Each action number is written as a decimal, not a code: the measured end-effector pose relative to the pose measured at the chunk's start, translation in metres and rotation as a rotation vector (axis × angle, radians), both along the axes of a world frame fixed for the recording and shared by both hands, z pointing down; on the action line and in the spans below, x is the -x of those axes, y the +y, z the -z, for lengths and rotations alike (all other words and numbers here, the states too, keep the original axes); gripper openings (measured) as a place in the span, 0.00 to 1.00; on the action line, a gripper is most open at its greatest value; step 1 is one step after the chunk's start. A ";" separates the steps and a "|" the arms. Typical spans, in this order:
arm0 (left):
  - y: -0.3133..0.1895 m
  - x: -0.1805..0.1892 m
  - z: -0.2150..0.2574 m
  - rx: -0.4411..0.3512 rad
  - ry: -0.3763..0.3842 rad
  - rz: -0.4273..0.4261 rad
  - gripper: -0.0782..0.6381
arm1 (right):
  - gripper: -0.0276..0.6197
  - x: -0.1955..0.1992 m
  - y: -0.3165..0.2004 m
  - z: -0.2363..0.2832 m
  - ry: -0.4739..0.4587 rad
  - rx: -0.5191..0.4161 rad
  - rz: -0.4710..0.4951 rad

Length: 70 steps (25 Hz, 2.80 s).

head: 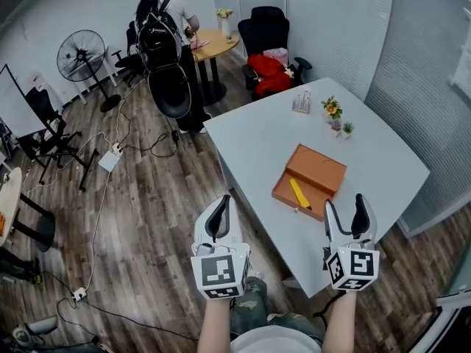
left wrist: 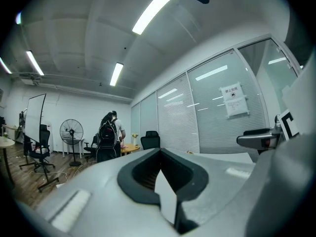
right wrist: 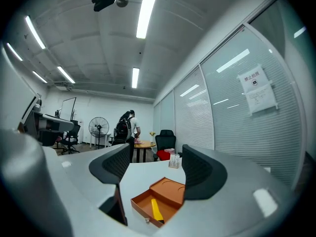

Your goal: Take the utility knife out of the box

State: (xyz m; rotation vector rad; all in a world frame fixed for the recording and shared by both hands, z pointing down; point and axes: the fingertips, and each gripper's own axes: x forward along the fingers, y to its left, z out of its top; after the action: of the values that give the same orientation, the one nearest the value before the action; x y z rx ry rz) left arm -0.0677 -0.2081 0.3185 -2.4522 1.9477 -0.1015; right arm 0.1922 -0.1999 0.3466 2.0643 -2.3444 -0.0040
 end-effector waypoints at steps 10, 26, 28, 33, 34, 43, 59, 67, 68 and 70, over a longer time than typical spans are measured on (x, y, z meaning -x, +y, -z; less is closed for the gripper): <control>-0.101 0.012 -0.007 0.007 -0.006 -0.094 0.11 | 0.58 0.005 -0.079 -0.008 0.018 0.046 -0.102; -0.178 0.020 -0.051 0.101 0.007 -0.134 0.11 | 0.50 -0.002 -0.140 -0.041 0.026 0.143 -0.118; -0.181 0.018 -0.058 0.119 0.009 -0.126 0.11 | 0.49 -0.004 -0.144 -0.048 0.033 0.172 -0.102; -0.187 0.008 -0.075 0.158 0.010 -0.114 0.11 | 0.44 -0.004 -0.157 -0.071 0.046 0.241 -0.040; -0.187 0.005 -0.079 0.169 0.011 -0.115 0.11 | 0.44 -0.004 -0.159 -0.076 0.045 0.259 -0.025; -0.180 -0.015 -0.122 0.268 0.004 -0.119 0.11 | 0.40 0.002 -0.166 -0.135 0.058 0.424 0.091; -0.181 -0.032 -0.177 0.393 -0.016 -0.127 0.11 | 0.39 0.007 -0.157 -0.247 0.093 0.813 0.238; -0.177 -0.040 -0.198 0.443 -0.024 -0.135 0.11 | 0.38 0.008 -0.158 -0.289 0.134 0.966 0.281; -0.177 -0.041 -0.200 0.448 -0.025 -0.135 0.11 | 0.38 0.008 -0.158 -0.295 0.133 0.982 0.285; -0.177 -0.042 -0.205 0.458 -0.028 -0.132 0.11 | 0.38 0.009 -0.157 -0.304 0.131 1.017 0.294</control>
State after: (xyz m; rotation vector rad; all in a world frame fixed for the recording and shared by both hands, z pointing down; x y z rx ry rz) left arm -0.0260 -0.3848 0.5234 -2.8173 1.9176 -0.6443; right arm 0.1837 -0.3572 0.6509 1.1766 -1.8915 0.8194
